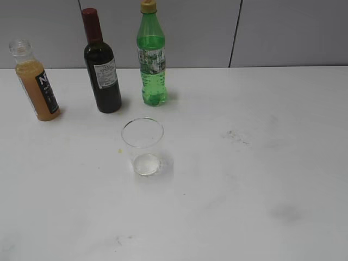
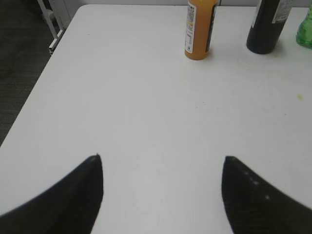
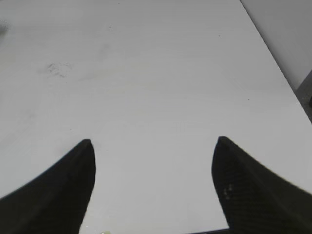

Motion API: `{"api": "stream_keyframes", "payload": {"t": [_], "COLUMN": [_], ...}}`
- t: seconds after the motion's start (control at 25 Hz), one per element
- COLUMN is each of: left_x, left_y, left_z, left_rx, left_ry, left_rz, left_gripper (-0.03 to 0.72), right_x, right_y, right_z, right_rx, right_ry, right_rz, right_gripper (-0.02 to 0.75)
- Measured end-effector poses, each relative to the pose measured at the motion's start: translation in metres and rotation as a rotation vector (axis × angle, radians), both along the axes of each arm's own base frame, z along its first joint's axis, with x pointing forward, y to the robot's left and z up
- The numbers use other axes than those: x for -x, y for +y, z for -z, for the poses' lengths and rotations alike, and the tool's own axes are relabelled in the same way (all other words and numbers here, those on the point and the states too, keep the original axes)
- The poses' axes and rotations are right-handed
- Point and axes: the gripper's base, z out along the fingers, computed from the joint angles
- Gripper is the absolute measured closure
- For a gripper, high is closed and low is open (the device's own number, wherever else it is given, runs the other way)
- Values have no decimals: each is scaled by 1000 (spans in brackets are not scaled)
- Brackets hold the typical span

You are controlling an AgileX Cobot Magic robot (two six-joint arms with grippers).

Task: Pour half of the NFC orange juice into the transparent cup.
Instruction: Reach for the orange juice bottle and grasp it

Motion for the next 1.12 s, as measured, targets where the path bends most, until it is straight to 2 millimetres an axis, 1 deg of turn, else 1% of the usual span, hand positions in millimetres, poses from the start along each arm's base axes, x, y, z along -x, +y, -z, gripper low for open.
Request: {"api": "stream_keyframes", "payload": {"t": [0.48,0.64,0.76,0.88,1.04,1.12], "left_x": [0,-1,-2,-5,-10,-15], "left_y": [2,2,1,0,-1,-2], "left_z": [0,-3,-10,-17,-32,-36], "left_rx": [-17,-19,-27,-23,-18,-18], "left_ry": [-3,-34,-93,-181,-349,-377], "left_rz": [-11,-10,-1,7,21,25], "left_gripper": [104,61,28,24,29,33], "right_x": [0,0,0,0,0,0], "right_y": [1,1,1,1,1,1], "right_z": [0,0,0,0,0,0], "right_rx": [-4,-4,-4,-3,-3,-3], "right_ry": [0,0,0,0,0,0], "right_rz": [-5,-5,-5,-5,-5,-5], "right_gripper": [166,167,167,167,167,167]}}
